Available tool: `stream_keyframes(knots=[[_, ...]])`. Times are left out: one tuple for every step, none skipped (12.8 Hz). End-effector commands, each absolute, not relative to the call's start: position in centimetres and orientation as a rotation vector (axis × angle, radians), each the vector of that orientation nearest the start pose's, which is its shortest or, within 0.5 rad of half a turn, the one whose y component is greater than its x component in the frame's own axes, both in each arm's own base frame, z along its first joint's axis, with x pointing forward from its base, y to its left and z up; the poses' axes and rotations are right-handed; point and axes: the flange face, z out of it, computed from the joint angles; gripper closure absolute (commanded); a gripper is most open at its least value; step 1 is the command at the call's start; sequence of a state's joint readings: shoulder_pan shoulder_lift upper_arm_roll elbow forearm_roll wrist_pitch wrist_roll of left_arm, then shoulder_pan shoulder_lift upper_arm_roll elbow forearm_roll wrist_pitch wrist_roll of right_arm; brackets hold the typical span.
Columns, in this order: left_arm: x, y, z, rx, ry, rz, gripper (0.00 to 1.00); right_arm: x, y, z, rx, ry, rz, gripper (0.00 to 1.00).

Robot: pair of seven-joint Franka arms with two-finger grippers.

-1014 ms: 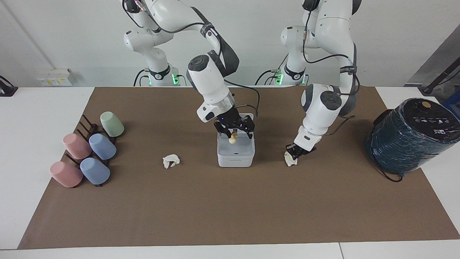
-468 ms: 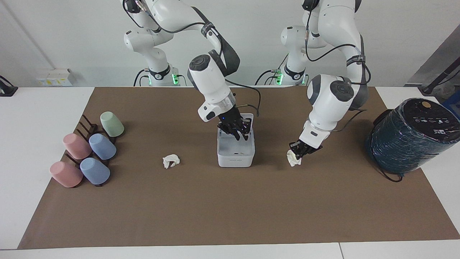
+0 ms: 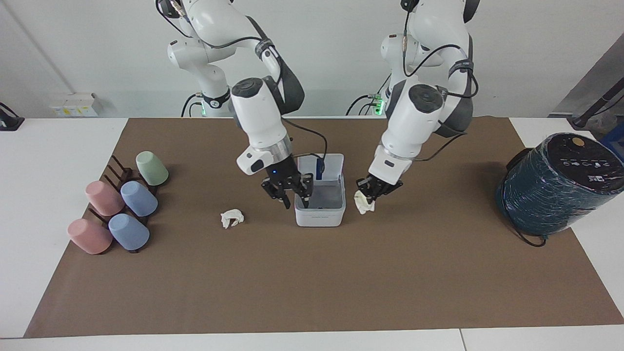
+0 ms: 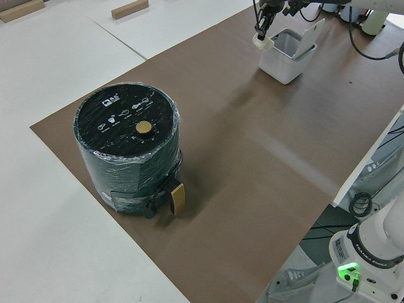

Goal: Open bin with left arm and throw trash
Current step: 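Drop the tissue in the bin while the right gripper reaches the white paper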

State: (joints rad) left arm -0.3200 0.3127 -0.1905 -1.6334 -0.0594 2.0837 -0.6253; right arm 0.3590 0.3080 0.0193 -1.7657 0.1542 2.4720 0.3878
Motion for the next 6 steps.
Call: stream_keyframes(knots=[[56.7, -35.7, 45.5, -3.298, -0.295, -0.086, 1.00, 64.0, 19.2, 41.4, -2.921, -0.070, -0.474, 0.41], [55.8, -37.0, 45.5, -3.301, -0.281, -0.079, 1.00, 63.8, 18.0, 40.0, -2.941, -0.134, -0.450, 0.30], [55.1, -38.1, 45.4, -3.302, -0.256, -0.071, 1.00, 63.3, 17.2, 38.2, -2.960, -0.175, -0.414, 0.20], [54.4, -38.8, 45.2, -3.301, -0.233, -0.063, 1.00, 62.7, 16.5, 36.8, -2.975, -0.193, -0.373, 0.13], [53.6, -39.5, 45.0, -3.294, -0.205, -0.048, 1.00, 62.0, 15.3, 35.6, -2.991, -0.185, -0.330, 0.07], [53.0, -39.6, 44.3, -3.282, -0.195, -0.025, 1.00, 61.4, 14.6, 34.7, -3.005, -0.193, -0.304, 0.06]])
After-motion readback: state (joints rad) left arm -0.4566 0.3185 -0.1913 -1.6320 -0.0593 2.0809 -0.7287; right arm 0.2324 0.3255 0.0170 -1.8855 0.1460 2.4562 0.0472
